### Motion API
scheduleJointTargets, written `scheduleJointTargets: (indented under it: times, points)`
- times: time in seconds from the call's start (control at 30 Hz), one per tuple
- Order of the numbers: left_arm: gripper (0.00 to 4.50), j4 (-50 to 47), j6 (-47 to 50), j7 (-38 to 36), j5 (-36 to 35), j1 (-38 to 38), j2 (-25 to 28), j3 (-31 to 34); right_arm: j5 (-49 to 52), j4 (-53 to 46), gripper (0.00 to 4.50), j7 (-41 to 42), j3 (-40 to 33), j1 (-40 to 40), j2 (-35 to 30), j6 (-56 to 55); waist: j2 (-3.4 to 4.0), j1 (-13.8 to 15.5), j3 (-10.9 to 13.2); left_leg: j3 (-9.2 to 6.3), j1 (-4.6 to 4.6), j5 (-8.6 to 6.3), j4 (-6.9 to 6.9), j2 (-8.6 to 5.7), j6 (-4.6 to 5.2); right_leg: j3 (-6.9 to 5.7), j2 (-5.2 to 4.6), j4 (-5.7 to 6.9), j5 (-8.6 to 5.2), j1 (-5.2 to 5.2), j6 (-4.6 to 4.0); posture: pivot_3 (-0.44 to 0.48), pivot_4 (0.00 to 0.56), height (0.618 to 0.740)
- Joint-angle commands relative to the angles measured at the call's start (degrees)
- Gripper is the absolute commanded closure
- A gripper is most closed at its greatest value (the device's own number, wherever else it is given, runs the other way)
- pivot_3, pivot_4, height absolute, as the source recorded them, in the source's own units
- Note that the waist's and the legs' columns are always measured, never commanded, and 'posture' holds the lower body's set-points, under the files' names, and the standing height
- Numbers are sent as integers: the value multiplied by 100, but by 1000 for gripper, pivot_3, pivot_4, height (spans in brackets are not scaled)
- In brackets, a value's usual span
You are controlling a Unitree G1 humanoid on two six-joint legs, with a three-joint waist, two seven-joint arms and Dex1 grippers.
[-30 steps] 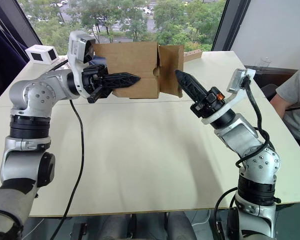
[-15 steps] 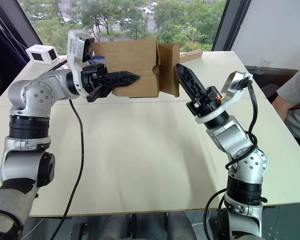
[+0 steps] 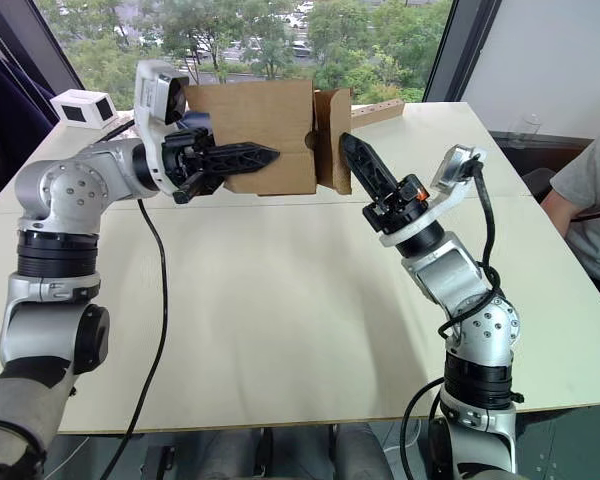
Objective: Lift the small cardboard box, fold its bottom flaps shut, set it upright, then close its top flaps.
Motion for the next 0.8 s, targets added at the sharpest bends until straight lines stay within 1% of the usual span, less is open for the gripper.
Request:
scheduleJointTargets:
  times: [0.03,0.27,0.43,0.57,0.8]
  points:
    - [4500,-130,-180,75,-59,-76,-70,195,-54,-282,3589,-90,71,-130,120,-134,0,4,0,0,0,0,0,0,0,0,-1,0,0,0,0,0,150,740]
    - [4500,-160,-344,149,34,21,-230,84,-78,-620,3589,-275,340,-109,306,-182,0,-1,0,-1,0,0,-1,0,0,0,-2,0,0,-1,0,0,150,740]
    - [4500,-155,-453,174,121,43,-290,27,-172,-686,3589,-338,491,-118,374,-226,0,-1,0,0,0,0,-1,0,0,0,-2,0,0,-1,0,0,150,740]
    - [4500,-66,-539,271,198,-3,-390,30,-403,-780,3589,-283,748,-59,342,-143,0,2,0,0,-1,0,-1,0,0,0,0,0,0,-1,0,0,150,740]
    - [4500,13,-578,330,208,-38,-458,86,-423,-847,3589,-247,909,50,581,-163,0,-1,0,-1,-1,0,-1,0,0,0,0,0,0,-1,0,0,150,740]
